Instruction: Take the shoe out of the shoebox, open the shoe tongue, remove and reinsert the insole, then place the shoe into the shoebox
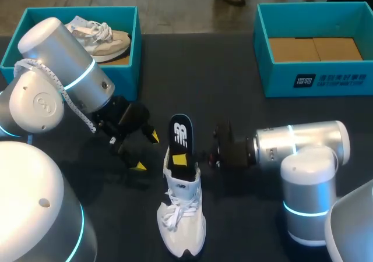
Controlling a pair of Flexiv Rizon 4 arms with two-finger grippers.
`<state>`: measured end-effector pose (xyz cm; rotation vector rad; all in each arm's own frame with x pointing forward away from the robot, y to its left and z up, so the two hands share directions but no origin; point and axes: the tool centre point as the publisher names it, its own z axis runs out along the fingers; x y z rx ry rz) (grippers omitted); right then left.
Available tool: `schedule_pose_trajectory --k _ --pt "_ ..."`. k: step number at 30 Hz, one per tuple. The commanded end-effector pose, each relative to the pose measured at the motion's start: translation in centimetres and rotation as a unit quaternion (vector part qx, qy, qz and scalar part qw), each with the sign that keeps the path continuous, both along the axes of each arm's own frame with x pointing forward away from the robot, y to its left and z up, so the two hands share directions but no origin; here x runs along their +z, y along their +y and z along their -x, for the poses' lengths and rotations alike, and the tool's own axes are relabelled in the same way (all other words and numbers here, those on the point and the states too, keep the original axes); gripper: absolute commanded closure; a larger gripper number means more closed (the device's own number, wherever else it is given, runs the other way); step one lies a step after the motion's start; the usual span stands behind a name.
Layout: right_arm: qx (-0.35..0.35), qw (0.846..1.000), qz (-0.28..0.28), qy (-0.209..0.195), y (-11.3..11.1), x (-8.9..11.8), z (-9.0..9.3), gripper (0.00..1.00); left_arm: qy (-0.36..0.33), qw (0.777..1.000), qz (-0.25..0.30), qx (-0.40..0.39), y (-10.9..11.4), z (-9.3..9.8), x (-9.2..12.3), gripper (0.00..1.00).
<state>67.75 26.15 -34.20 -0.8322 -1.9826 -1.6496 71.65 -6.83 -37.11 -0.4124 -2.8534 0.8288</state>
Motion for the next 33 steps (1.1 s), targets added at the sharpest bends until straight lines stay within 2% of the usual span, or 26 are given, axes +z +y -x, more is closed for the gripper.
schedule_pose_trajectory --k 1,11,15,16,17,18,20,21,25,33 --pt "0.010 1.000 0.003 0.006 0.2 -0.4 0.2 1.00 -0.001 1.000 -0.001 0.000 0.0 0.0 0.0 0.00" --pt "0.022 0.999 0.013 0.021 0.7 -0.7 0.9 1.00 -0.001 1.000 -0.001 0.000 0.0 0.0 0.0 0.00" --pt "0.021 1.000 0.009 0.015 0.8 -0.2 0.8 1.00 -0.001 1.000 -0.001 0.000 0.0 0.0 0.0 0.00" --pt "0.020 1.000 0.009 0.012 0.8 0.0 0.8 0.94 -0.001 1.000 -0.001 0.000 0.0 0.0 0.0 0.00" --pt "0.020 1.000 0.009 0.009 0.8 0.1 0.7 0.81 -0.001 1.000 -0.001 0.000 0.0 0.0 0.0 0.00" --pt "0.020 1.000 0.009 0.006 0.8 0.3 0.5 0.74 -0.001 1.000 -0.001 0.000 0.0 0.0 0.0 0.00" --pt "0.019 1.000 0.009 -0.004 0.8 0.6 0.3 0.64 -0.001 1.000 -0.001 0.000 0.0 0.0 0.0 0.00" --pt "0.020 1.000 0.009 -0.008 0.8 0.8 0.1 0.63 -0.001 1.000 -0.001 0.000 0.0 0.0 0.0 0.00" --pt "0.021 1.000 0.009 -0.021 0.9 1.6 -0.3 0.64 -0.001 1.000 -0.001 0.000 0.0 0.0 0.0 0.00" --pt "0.016 0.999 -0.001 -0.033 0.9 2.0 -1.4 0.74 -0.001 1.000 -0.001 0.000 0.0 0.0 0.0 0.00"
